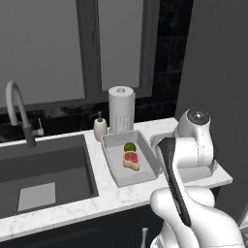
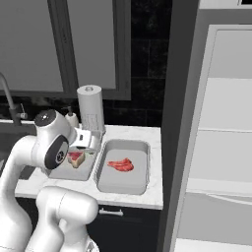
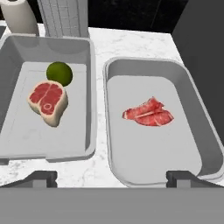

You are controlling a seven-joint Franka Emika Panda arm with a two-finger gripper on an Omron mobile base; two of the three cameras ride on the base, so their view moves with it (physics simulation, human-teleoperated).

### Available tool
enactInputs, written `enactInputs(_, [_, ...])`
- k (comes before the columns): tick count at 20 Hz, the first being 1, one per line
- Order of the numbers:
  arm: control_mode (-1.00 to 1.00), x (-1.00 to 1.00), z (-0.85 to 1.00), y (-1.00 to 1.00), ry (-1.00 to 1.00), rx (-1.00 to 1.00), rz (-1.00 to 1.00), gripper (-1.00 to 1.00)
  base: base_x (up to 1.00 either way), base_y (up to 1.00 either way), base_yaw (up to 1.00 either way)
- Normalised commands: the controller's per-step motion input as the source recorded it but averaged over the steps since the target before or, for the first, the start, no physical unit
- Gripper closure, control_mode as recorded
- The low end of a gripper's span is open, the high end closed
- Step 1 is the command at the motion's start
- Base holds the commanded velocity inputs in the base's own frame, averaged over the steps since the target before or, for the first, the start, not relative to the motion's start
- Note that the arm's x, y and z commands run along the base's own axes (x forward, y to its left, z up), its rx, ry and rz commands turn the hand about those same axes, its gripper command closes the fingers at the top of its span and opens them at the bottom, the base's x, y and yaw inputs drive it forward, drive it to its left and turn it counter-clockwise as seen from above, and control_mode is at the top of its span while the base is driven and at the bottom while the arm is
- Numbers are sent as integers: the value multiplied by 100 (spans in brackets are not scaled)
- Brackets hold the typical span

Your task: Place one lime and one steak in each tupperware on the nearby counter, to pack two identical lunches.

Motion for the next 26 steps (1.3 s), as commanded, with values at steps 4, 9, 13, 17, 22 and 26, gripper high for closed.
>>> enactInputs(4, [-100,-64,5,17,-5,-6,-7,-100,0,0,0])
enactInputs(9, [-100,-81,3,14,-8,-4,-2,-100,0,0,0])
enactInputs(13, [100,-25,0,0,-8,-1,1,-100,-75,0,5])
enactInputs(17, [100,0,0,0,0,0,0,-100,-100,-26,3])
enactInputs(22, [100,0,0,0,0,0,0,-100,-100,-47,2])
enactInputs(26, [100,0,0,0,0,0,0,-100,-95,-81,0])
